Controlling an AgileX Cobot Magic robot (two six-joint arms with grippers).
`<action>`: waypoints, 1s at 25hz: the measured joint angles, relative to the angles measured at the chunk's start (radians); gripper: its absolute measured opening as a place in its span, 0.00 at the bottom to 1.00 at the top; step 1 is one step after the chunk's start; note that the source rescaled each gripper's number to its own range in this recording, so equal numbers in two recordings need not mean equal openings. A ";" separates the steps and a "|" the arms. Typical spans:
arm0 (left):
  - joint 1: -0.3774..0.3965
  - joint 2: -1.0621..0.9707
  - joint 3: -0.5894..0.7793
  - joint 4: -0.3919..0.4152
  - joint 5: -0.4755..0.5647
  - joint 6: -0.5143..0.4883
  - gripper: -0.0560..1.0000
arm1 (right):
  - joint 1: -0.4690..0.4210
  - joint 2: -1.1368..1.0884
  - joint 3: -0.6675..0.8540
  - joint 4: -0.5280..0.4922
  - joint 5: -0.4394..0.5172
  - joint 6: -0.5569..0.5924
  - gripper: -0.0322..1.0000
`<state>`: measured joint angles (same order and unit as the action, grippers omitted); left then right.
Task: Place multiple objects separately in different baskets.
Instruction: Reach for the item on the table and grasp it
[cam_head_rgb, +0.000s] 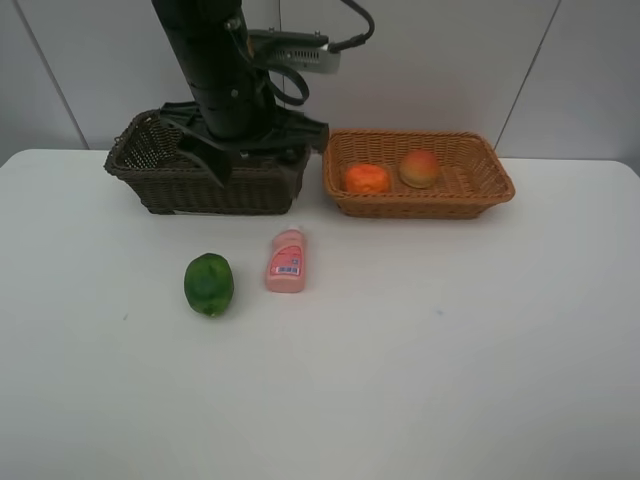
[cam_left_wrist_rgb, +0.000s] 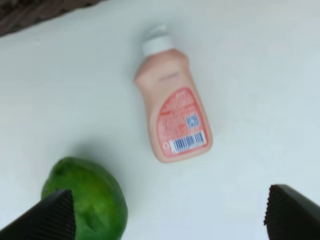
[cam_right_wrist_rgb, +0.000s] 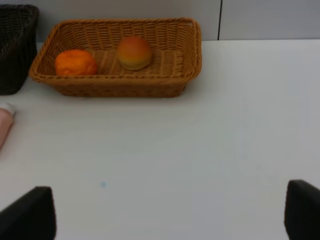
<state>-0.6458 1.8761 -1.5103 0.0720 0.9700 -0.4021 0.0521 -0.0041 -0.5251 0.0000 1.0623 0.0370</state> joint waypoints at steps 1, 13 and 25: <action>-0.003 -0.001 0.008 -0.005 -0.004 0.000 0.98 | 0.000 0.000 0.000 0.000 0.000 0.000 0.97; -0.056 -0.001 0.099 -0.072 -0.134 -0.002 0.98 | 0.000 0.000 0.000 0.000 0.000 0.000 0.97; -0.090 0.011 0.143 0.048 -0.202 -0.187 0.98 | 0.000 0.000 0.000 0.000 0.000 0.000 0.97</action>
<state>-0.7354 1.8875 -1.3672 0.1202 0.7681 -0.5890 0.0521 -0.0041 -0.5251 0.0000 1.0623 0.0370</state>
